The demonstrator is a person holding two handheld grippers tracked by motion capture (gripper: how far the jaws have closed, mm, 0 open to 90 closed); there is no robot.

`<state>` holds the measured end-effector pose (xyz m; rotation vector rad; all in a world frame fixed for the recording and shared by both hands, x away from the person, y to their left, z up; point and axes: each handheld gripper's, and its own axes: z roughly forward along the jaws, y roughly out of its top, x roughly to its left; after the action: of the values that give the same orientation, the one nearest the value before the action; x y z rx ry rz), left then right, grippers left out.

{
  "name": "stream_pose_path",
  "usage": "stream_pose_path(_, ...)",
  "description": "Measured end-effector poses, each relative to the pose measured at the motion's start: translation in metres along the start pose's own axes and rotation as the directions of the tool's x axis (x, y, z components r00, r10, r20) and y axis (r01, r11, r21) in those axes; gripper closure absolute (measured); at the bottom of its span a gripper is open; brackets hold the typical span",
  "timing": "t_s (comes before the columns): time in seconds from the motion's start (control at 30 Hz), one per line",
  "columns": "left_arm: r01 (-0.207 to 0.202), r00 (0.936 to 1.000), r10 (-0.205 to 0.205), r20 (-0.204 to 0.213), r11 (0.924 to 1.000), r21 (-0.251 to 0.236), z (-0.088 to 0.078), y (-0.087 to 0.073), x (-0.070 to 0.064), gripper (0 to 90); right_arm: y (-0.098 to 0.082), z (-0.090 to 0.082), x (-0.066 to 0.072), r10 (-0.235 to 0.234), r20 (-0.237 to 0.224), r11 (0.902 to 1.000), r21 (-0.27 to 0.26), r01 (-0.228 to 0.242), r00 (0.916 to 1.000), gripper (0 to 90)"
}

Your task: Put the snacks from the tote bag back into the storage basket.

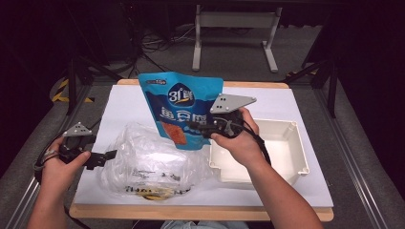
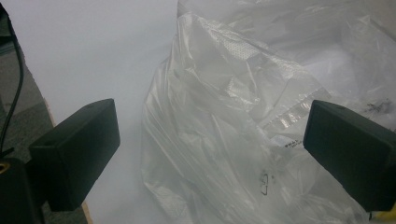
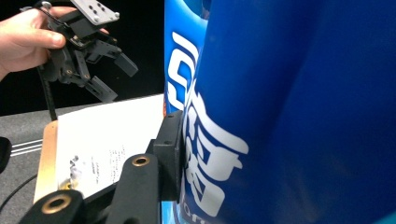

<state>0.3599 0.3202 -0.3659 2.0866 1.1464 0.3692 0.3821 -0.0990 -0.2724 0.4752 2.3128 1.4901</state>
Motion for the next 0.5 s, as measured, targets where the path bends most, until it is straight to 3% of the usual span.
stream_pose_path(0.5, -0.007, 1.0000, 0.007, -0.002, 0.9999, 0.009, 0.002, 0.001, -0.002, 4.5, -0.015, -0.036, -0.018, 0.011, 0.052, 0.9999, 0.004, -0.011, 0.9986, 59.6)
